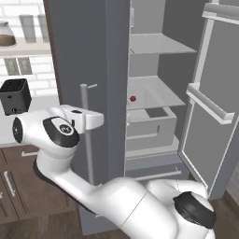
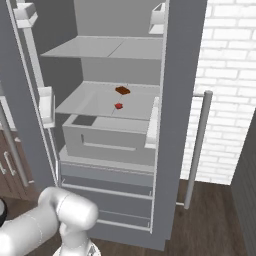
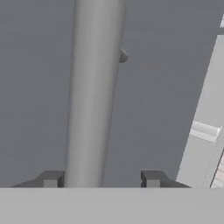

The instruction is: Take the strawberry from the fridge and place it on top of the pancake, located on the dining counter.

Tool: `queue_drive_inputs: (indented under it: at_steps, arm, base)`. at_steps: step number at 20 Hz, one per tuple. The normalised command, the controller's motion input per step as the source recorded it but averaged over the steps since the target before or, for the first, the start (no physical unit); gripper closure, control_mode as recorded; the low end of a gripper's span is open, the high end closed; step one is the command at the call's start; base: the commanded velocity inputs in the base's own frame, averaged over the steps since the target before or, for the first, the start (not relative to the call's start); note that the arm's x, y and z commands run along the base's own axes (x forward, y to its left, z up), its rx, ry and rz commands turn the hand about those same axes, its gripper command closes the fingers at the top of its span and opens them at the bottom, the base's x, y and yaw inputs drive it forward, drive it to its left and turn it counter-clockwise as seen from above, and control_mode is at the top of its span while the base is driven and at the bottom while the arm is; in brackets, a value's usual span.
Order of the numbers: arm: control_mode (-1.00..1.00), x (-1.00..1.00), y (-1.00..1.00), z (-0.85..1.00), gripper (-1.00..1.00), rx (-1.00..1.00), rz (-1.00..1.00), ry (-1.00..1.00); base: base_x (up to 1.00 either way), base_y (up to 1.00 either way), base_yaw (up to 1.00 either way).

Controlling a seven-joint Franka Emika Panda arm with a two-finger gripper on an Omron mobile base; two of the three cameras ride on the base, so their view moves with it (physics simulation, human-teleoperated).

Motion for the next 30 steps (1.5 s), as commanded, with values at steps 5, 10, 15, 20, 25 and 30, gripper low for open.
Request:
queue_drive_inputs:
  at_steps: [5, 10, 15, 20, 25, 30]
  arm:
    - [-1.0, 0.0, 0.09, -0.05, -1.0, 0.01, 0.0, -0.2]
    - [-1.0, 0.0, 0.12, -0.01, -1.0, 0.03, -0.03, 0.0]
    - [-1.0, -0.13, 0.4, 0.0, -1.0, 0.05, -0.04, 0.0]
    - [-1.0, -0.59, 0.01, -0.05, -1.0, 0.08, 0.02, 0.1]
    - [-1.0, -0.9, -0.83, 0.0, -1.0, 0.33, 0.04, 0.18]
    - [-1.0, -0.88, -0.99, 0.02, -1.0, 0.52, 0.16, 0.08]
  base:
    - [0.0, 0.0, 0.0]
    - [0.0, 0.0, 0.0]
    - [0.0, 0.0, 0.0]
    - [0.0, 0.0, 0.0]
    - [0.0, 0.0, 0.0]
    - [0.0, 0.0, 0.0]
